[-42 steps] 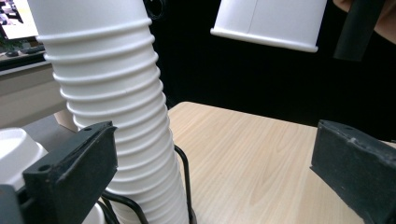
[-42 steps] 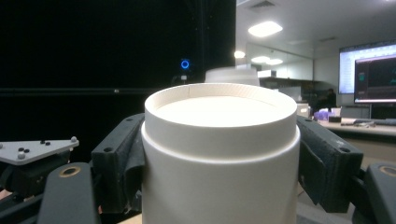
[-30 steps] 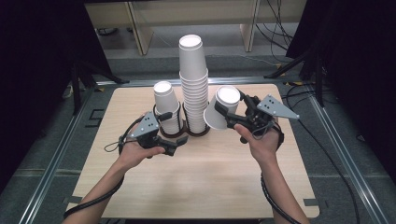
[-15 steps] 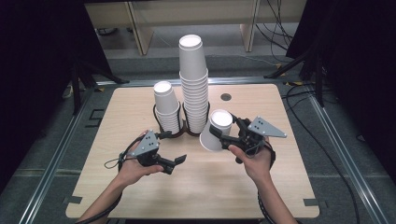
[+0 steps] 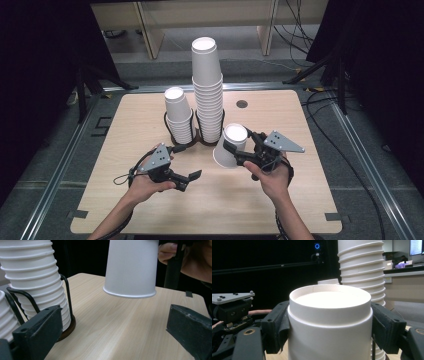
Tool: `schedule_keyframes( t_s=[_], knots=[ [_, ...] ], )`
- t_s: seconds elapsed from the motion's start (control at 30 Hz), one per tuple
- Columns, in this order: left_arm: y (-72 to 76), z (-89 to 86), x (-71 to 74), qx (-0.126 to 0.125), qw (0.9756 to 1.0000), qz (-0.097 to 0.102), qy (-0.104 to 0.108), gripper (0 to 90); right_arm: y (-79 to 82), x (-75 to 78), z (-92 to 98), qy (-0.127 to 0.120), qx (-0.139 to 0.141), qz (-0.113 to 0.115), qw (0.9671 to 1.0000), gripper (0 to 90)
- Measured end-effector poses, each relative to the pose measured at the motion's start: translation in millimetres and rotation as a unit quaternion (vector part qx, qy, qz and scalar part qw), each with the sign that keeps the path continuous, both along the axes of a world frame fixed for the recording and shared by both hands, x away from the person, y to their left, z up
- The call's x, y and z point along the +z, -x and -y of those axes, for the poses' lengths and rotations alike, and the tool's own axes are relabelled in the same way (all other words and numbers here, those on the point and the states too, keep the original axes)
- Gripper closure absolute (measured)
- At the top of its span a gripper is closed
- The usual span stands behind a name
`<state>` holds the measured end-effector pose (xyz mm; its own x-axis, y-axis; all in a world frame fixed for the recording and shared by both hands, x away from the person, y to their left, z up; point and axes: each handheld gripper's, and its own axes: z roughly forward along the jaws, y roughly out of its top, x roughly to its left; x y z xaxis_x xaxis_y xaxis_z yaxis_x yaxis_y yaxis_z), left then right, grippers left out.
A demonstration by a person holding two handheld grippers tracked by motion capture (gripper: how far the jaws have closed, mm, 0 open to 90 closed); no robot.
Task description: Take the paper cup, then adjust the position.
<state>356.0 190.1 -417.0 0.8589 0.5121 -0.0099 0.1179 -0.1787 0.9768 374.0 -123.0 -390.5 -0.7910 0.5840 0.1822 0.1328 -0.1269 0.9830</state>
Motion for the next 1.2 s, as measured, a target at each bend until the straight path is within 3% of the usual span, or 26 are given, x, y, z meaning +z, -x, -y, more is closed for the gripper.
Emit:
schedule_keyframes(
  t_s=[0.03,0.13,0.2,0.23,0.27,0.3,0.37,0.4,0.47,0.73,0.77,0.8,0.9,0.93,1.0,1.1,1.13,1.17,1.2],
  knots=[
    [0.9,-0.4,1.0,0.000,1.0000,-0.002,0.001,0.0,-0.1,-0.9,-1.2,-0.001,0.002,0.005,1.0000,25.1],
    [3.6,-0.2,3.5,-0.004,1.0000,0.002,0.001,0.0,2.2,-5.2,-7.0,-0.012,0.016,-0.014,0.9997,25.0],
    [4.7,-0.3,4.4,-0.006,1.0000,0.001,0.000,0.0,2.4,-8.0,-9.6,0.003,0.021,-0.011,0.9997,25.0],
    [5.1,0.3,4.1,-0.007,1.0000,-0.002,0.001,0.0,3.2,-9.5,-12.4,-0.001,0.031,-0.022,0.9993,25.1],
    [4.9,2.0,2.5,-0.010,0.9999,-0.001,0.008,0.0,1.5,-11.1,-13.5,0.007,0.033,-0.009,0.9994,25.1],
    [5.6,1.9,2.3,-0.011,0.9999,-0.004,-0.003,0.0,1.9,-11.7,-15.3,0.010,0.038,-0.018,0.9991,25.0],
    [6.2,4.3,-0.2,-0.015,0.9998,-0.008,-0.004,0.0,1.3,-13.7,-18.9,0.006,0.052,-0.026,0.9983,25.0],
    [6.0,5.5,-1.6,-0.018,0.9998,-0.008,-0.008,0.0,1.5,-14.7,-21.0,0.004,0.055,-0.022,0.9982,25.1],
    [5.0,8.0,-3.9,-0.024,0.9996,-0.008,-0.009,0.0,2.3,-14.4,-22.1,0.022,0.057,-0.019,0.9980,25.0],
    [3.7,15.1,-8.2,-0.045,0.9986,-0.019,-0.017,0.0,7.0,-18.4,-27.8,0.017,0.072,-0.020,0.9970,25.1],
    [2.9,15.2,-9.0,-0.049,0.9983,-0.023,-0.021,0.0,9.0,-19.1,-29.8,0.015,0.077,-0.033,0.9964,25.1],
    [2.6,15.7,-9.8,-0.049,0.9983,-0.024,-0.020,0.0,8.2,-19.6,-30.4,0.023,0.080,-0.019,0.9963,25.0],
    [3.1,18.1,-12.8,-0.057,0.9979,-0.027,-0.016,0.0,10.7,-20.7,-34.8,0.030,0.089,-0.025,0.9953,25.1],
    [4.4,17.8,-12.3,-0.055,0.9977,-0.031,-0.024,0.0,11.4,-21.2,-36.6,0.025,0.092,-0.027,0.9951,25.1],
    [5.2,20.3,-15.0,-0.064,0.9971,-0.039,-0.015,0.0,11.8,-22.1,-38.4,0.028,0.096,-0.030,0.9945,25.1],
    [5.3,22.2,-18.8,-0.068,0.9961,-0.048,-0.030,0.0,11.5,-22.8,-42.2,0.028,0.103,-0.026,0.9940,25.1],
    [4.4,23.4,-20.6,-0.070,0.9960,-0.049,-0.027,0.0,12.2,-22.6,-43.2,0.028,0.106,-0.037,0.9933,25.1],
    [4.0,24.2,-21.4,-0.069,0.9959,-0.051,-0.028,0.0,10.8,-23.4,-44.9,0.021,0.107,-0.026,0.9937,25.0],
    [3.4,24.5,-21.9,-0.069,0.9959,-0.050,-0.030,0.0,11.3,-23.4,-46.5,0.018,0.112,-0.034,0.9930,25.0]
  ],
)
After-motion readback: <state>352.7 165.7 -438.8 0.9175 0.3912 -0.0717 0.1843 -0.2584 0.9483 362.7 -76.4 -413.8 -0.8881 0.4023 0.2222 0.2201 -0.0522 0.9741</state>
